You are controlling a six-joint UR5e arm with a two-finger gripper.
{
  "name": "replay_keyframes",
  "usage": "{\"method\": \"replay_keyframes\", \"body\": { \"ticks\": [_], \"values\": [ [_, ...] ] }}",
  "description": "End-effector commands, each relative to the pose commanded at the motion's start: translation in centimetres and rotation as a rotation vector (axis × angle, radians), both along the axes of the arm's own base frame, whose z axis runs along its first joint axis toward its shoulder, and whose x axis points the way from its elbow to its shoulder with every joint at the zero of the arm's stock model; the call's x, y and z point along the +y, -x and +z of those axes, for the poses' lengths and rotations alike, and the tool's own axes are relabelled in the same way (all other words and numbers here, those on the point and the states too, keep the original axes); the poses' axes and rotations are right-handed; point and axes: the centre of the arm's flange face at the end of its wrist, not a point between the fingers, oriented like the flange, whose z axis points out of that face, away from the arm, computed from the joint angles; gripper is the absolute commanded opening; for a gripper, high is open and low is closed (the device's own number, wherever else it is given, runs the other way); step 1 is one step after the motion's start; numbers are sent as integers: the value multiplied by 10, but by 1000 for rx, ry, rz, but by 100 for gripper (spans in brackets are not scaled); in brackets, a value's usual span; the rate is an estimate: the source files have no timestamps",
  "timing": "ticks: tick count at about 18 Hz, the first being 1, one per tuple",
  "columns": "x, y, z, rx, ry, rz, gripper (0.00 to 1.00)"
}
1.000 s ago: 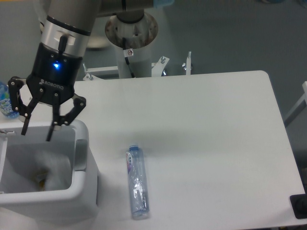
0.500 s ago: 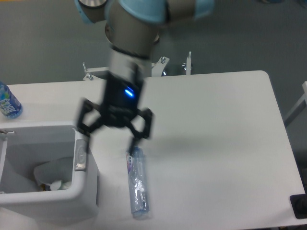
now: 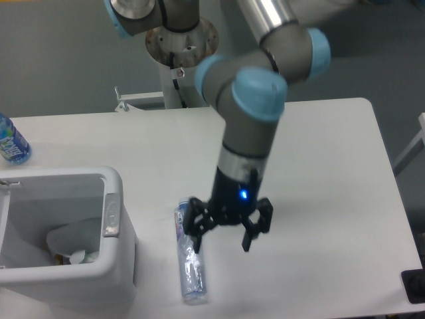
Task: Place the trash in the trash can
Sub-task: 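Move the open gripper back over the clear water bottle, then lower the gripper around the bottle's end and close on it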
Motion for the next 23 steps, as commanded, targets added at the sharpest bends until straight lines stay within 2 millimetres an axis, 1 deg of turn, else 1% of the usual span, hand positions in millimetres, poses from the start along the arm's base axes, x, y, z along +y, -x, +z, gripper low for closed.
{"method": "replay_keyframes", "body": {
  "ticks": [1, 3, 6, 8, 12, 14, 16, 20, 21, 23],
  "values": [
    [2, -1, -15, -5, 23, -13, 100],
    [13, -12, -36, -15, 47, -49, 100],
    [23, -24, -63, -15, 101, -69, 100],
    [33, -40, -77, -4, 141, -91, 100],
    [42, -59, -87, -2, 167, -113, 100],
    [43, -61, -94, -9, 176, -115, 100],
    [45, -65, -95, -10, 177, -121, 100],
    [47, -63, -103, -1, 195, -120, 100],
    [48, -62, -108, 9, 210, -116, 100],
    [50, -66, -112, 24, 224, -121, 100]
  ]
}}
